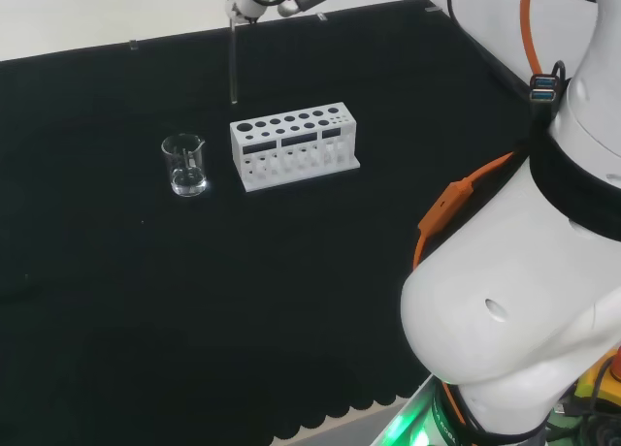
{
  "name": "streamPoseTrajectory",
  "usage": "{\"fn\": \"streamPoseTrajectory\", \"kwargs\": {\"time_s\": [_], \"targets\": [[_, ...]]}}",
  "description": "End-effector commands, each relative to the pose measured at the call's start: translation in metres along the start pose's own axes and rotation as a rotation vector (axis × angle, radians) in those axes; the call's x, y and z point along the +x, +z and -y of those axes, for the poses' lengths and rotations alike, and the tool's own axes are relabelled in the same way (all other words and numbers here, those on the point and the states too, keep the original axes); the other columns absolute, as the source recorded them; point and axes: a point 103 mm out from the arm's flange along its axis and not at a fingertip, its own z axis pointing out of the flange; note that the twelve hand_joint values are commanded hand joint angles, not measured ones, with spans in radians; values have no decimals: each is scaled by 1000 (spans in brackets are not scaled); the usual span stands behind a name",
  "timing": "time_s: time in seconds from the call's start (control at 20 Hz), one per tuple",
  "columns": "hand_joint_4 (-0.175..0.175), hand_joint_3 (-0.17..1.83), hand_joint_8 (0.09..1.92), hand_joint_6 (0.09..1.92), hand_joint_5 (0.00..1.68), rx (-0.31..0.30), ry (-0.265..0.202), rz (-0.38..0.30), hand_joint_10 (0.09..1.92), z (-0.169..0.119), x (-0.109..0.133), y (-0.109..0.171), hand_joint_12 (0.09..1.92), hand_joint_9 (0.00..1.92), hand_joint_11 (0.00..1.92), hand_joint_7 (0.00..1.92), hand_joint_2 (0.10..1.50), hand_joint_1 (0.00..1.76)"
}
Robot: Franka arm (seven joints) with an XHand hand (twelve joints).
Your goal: Stir in the beaker to the left of the white test tube rack with the glass rod.
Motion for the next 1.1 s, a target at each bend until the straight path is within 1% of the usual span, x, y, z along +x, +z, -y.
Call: {"fn": "streamPoseTrajectory", "kwargs": {"time_s": [0.05,0.35,0.55,0.85,1.1], "targets": [[-175,993,649,1016,1174,1,-63,-10,369,-11,31,4,750,1845,1709,1638,541,1189],[-175,993,646,1015,1175,3,-112,-20,367,-22,55,10,752,1848,1712,1641,540,1190],[-175,994,645,1015,1175,8,-135,-24,365,-29,64,15,753,1851,1713,1642,540,1190],[-175,994,642,1014,1175,21,-155,-30,363,-44,69,26,755,1854,1714,1644,539,1190],[-175,995,641,1014,1176,35,-162,-41,361,-56,66,37,758,1855,1716,1645,539,1190]]}}
